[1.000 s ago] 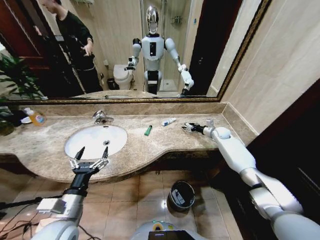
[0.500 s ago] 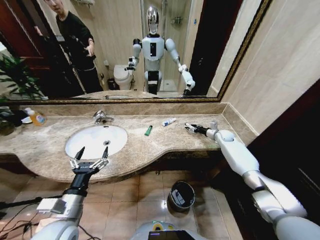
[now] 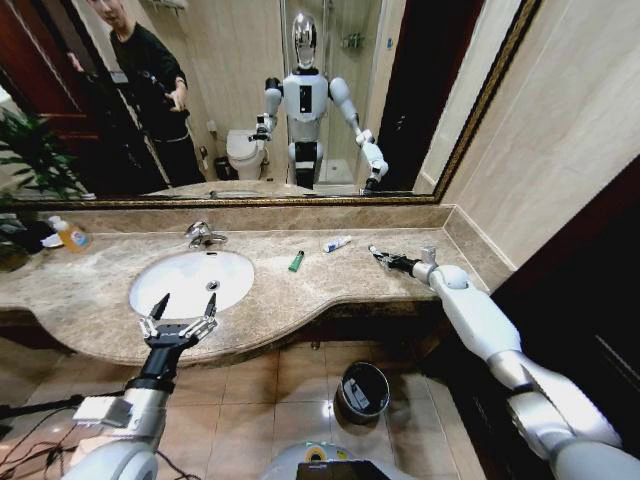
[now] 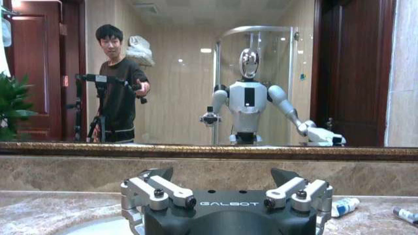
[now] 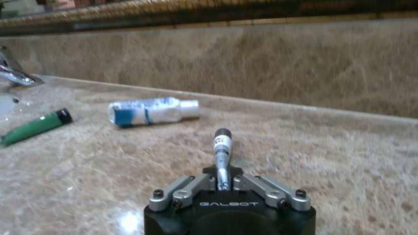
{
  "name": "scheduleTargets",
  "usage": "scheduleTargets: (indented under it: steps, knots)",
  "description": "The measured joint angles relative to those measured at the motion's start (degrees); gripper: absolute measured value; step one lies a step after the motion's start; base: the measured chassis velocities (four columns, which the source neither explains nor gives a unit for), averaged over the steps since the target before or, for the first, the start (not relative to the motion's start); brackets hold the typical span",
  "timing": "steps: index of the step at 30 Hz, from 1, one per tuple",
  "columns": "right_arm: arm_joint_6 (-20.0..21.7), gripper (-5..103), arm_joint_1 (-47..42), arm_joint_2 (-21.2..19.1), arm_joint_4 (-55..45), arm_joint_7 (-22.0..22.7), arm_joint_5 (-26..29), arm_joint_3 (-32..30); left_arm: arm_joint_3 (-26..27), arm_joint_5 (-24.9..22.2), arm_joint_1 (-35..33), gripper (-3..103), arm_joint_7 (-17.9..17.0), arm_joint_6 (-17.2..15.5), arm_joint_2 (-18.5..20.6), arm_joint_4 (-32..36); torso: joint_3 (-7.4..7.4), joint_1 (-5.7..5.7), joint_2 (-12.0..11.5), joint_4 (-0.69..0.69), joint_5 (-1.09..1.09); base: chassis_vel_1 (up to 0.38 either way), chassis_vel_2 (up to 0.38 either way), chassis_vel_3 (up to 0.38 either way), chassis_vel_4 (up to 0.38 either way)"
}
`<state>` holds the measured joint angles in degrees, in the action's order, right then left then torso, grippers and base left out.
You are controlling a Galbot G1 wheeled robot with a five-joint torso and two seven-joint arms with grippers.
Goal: Pick up the trash from the sink and place it in the trash bin.
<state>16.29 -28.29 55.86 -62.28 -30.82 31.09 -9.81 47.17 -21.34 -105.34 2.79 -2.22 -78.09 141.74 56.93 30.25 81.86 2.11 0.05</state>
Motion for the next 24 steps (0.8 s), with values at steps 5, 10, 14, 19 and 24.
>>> scheduleTargets:
  steps: [5, 10, 14, 19, 24]
  knots:
    - [1.1, 2, -3.92, -2.77, -8.92, 3.53, 3.36, -1.53, 0.0, 0.0, 0.0, 100, 0.0, 0.0, 0.0, 0.0, -0.02, -0.01, 0.0, 0.0, -0.03, 0.0, 0.0, 0.0, 0.0]
    - [2.42, 2, -10.87, -7.36, -20.59, 7.91, 7.08, -4.86, 0.0, 0.0, 0.0, 100, 0.01, 0.0, 0.0, 0.0, -0.03, -0.01, 0.01, 0.0, -0.05, 0.0, 0.0, 0.0, 0.0]
    - [2.77, 2, -15.82, -9.84, -26.93, 10.14, 8.39, -7.02, 0.0, 0.0, 0.0, 100, 0.01, 0.0, 0.0, 0.0, -0.03, -0.02, 0.01, -0.02, -0.06, 0.0, 0.0, 0.0, 0.0]
    - [3.83, 2, -27.92, -12.36, -38.87, 12.44, 10.05, -14.36, 0.0, 0.0, 0.0, 100, 0.0, 0.0, 0.0, 0.0, -0.04, -0.02, 0.02, 0.0, -0.07, 0.0, 0.0, 0.0, 0.0]
    - [3.16, 2, -40.51, -11.09, -47.3, 11.22, 8.92, -22.31, 0.0, 0.0, 0.0, 100, 0.01, 0.0, 0.0, 0.0, -0.04, -0.02, 0.02, -0.01, -0.07, 0.0, 0.0, 0.0, 0.0]
